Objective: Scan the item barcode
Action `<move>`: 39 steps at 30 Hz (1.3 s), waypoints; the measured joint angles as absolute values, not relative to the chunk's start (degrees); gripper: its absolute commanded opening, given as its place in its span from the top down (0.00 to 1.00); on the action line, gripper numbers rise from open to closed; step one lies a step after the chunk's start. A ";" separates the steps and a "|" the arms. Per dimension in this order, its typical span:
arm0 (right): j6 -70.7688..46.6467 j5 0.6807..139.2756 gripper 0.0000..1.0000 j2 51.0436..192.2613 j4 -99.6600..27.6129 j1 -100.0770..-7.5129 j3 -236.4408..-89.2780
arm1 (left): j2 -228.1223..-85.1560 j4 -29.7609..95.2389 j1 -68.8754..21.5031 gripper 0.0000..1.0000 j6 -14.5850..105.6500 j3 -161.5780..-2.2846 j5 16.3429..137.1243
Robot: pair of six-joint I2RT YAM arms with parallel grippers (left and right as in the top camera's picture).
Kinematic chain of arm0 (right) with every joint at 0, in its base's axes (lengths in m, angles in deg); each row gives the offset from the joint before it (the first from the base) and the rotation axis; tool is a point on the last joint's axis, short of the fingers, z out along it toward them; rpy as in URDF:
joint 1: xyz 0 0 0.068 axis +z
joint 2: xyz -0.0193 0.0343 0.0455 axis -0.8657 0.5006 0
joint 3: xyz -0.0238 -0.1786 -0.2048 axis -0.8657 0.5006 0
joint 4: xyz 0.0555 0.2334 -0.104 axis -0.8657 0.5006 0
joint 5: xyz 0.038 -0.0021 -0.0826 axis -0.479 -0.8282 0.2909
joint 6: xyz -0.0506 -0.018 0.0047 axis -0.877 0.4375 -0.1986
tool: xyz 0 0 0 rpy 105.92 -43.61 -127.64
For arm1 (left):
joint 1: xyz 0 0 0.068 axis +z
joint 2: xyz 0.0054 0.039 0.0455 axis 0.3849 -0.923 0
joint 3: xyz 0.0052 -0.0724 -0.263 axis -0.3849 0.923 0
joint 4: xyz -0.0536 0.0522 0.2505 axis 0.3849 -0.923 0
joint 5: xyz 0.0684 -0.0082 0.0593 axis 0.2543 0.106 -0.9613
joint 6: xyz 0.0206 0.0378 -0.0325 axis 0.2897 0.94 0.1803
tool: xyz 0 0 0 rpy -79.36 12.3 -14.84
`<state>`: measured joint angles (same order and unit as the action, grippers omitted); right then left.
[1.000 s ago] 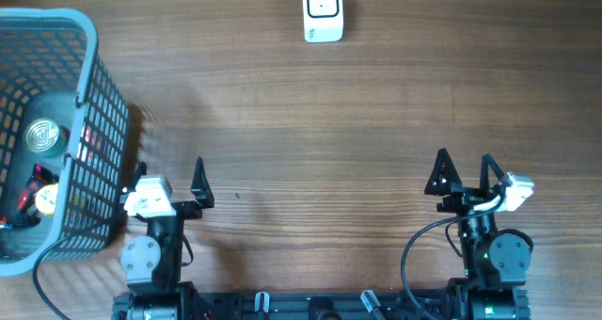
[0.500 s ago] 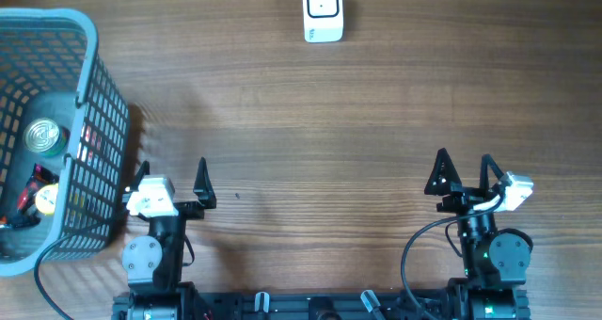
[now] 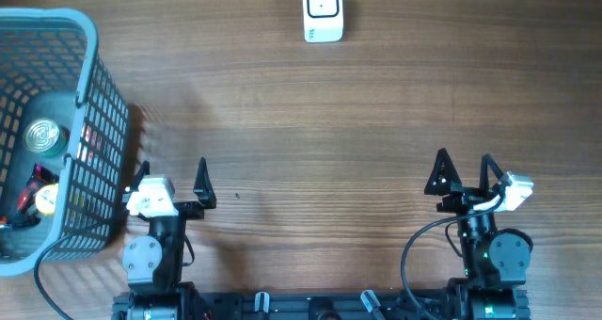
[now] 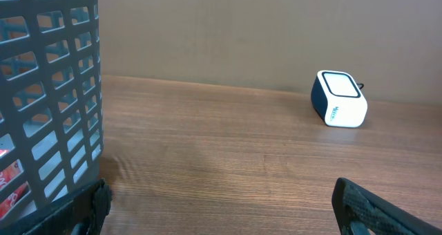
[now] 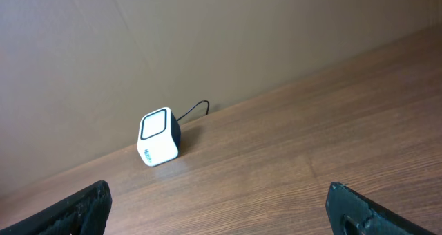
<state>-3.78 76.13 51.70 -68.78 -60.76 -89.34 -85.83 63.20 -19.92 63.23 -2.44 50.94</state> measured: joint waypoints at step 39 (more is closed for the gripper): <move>-3.78 76.11 0.00 52.27 -68.73 -60.76 -89.34 | -128.19 31.48 -19.92 0.00 56.12 -56.56 60.97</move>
<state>-3.78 76.11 52.27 -68.73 -60.76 -89.34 -128.19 31.48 -19.92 56.12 -56.56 60.97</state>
